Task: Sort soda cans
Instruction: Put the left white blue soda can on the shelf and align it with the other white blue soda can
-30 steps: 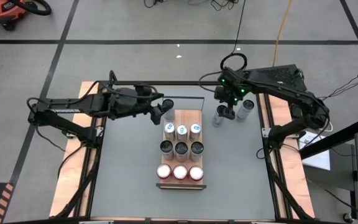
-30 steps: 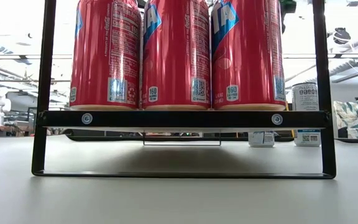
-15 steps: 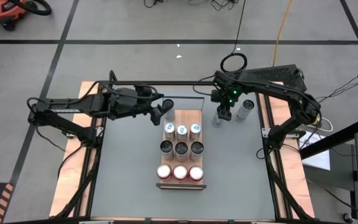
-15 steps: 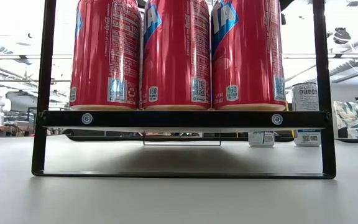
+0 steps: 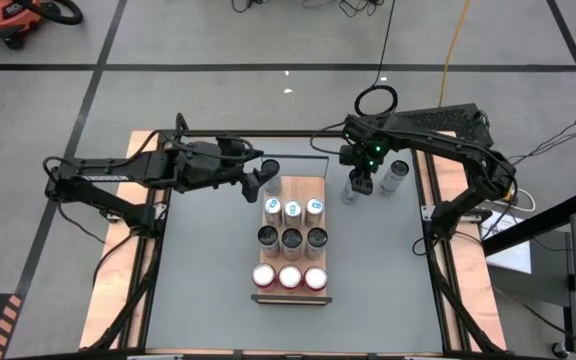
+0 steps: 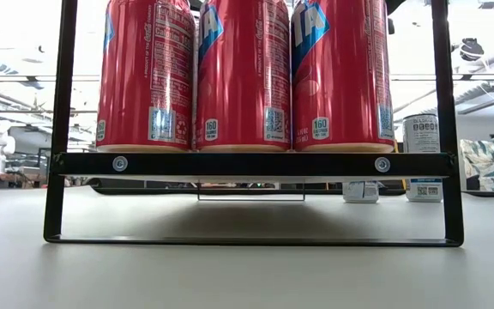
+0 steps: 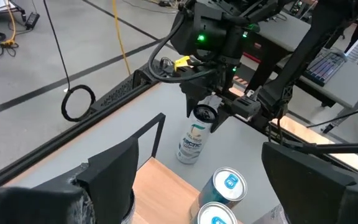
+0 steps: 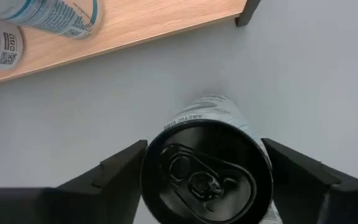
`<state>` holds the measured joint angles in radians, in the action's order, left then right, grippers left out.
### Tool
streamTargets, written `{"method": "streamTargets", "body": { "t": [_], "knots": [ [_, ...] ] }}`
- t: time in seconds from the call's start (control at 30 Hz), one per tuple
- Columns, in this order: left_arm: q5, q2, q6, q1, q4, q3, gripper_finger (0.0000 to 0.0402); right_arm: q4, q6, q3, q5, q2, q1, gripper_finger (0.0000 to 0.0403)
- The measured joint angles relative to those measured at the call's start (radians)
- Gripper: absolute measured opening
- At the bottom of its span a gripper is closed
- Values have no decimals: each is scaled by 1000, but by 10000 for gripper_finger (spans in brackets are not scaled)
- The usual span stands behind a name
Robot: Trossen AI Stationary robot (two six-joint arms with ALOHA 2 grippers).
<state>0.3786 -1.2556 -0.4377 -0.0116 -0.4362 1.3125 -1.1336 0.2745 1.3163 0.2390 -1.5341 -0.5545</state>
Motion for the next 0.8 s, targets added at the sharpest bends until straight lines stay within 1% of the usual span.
{"method": "streamTargets", "body": {
  "t": [0.17,0.27,0.33,0.43,0.63,0.73,0.8],
  "knots": [
    [0,0,6,0,0,0,342,1,0,1,1,2,0,238],
    [0,0,6,0,0,0,342,1,0,2,1,2,0,223],
    [0,0,6,0,0,0,342,1,-2,2,1,2,0,221],
    [0,0,6,0,0,0,342,1,-23,2,0,2,2,232],
    [0,0,6,0,0,0,342,-1,-32,1,-4,0,23,287],
    [0,0,6,0,0,0,342,5,-58,1,-18,0,32,292],
    [0,0,6,0,0,0,342,4,-63,1,-27,0,34,284]
  ]
}}
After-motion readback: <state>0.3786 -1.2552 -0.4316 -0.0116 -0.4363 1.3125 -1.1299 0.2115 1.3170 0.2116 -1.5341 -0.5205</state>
